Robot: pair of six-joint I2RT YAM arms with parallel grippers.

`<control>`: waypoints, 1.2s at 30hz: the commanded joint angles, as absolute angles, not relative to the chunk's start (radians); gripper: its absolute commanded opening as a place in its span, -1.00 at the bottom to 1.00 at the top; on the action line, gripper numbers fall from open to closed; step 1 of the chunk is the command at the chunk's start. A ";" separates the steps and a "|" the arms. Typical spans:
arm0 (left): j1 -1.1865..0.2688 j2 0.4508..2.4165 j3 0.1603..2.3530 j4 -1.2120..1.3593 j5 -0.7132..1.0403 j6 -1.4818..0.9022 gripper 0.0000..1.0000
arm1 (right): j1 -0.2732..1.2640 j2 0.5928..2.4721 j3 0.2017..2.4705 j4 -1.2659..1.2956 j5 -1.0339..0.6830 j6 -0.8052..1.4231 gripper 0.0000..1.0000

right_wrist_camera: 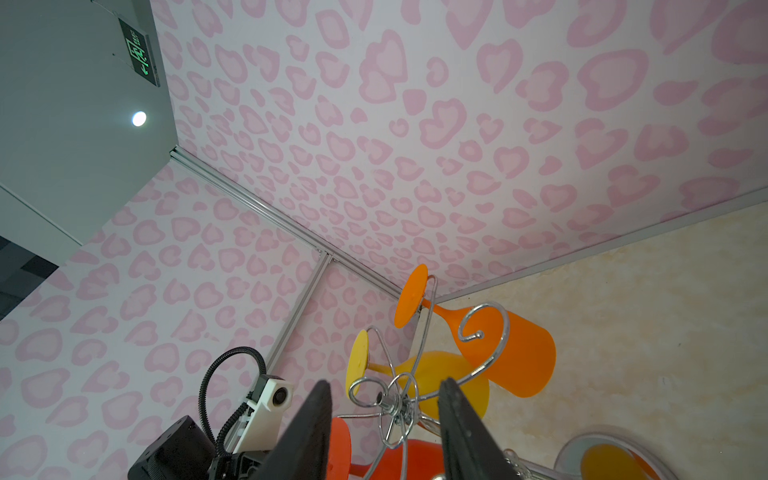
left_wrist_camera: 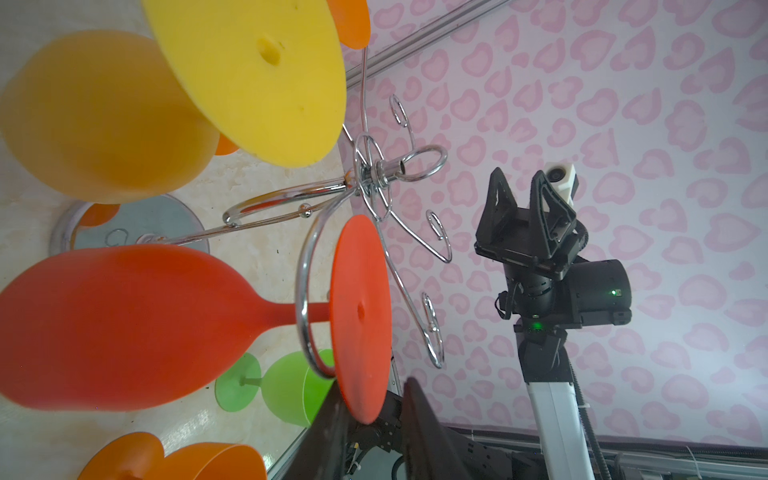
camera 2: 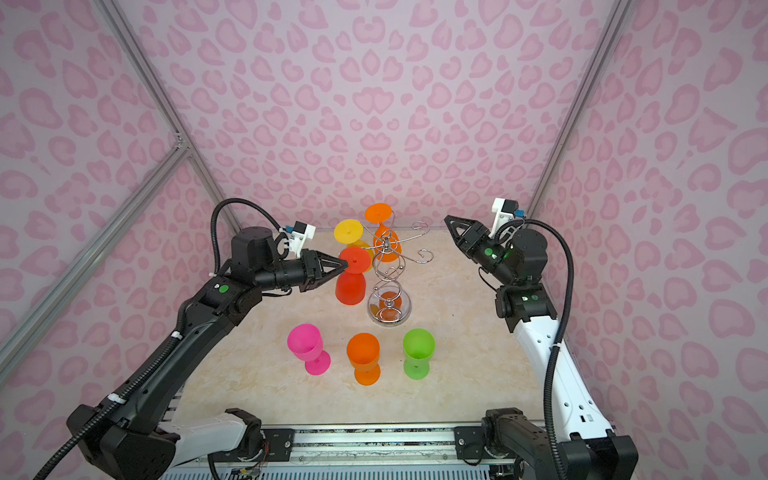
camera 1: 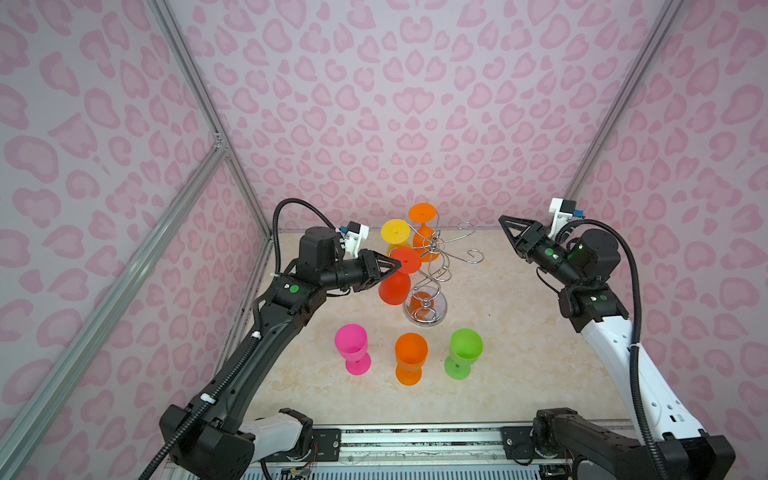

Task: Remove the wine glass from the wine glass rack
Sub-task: 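Close the left gripper on the red glass's foot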

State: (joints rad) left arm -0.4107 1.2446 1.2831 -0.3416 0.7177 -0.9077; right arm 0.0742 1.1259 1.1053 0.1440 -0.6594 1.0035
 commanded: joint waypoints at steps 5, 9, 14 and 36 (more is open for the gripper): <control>-0.410 1.235 1.300 -0.299 0.737 -0.914 -0.47 | 0.075 1.123 1.097 0.181 -0.675 1.006 -0.14; -0.410 1.246 1.301 -0.298 0.736 -0.912 -0.48 | 0.074 1.120 1.097 0.181 -0.675 1.006 -0.14; -0.410 1.256 1.303 -0.300 0.735 -0.909 -0.51 | 0.073 1.117 1.097 0.176 -0.675 1.003 -0.14; -0.410 1.281 1.322 -0.342 0.721 -0.923 -0.61 | 0.046 1.100 1.057 0.204 -0.690 1.019 -0.14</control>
State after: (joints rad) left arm -0.4107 1.2758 1.3090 -0.3527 0.7250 -0.9154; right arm 0.0479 1.1034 1.0653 0.1661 -0.6758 1.0119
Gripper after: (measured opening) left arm 0.197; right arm 0.432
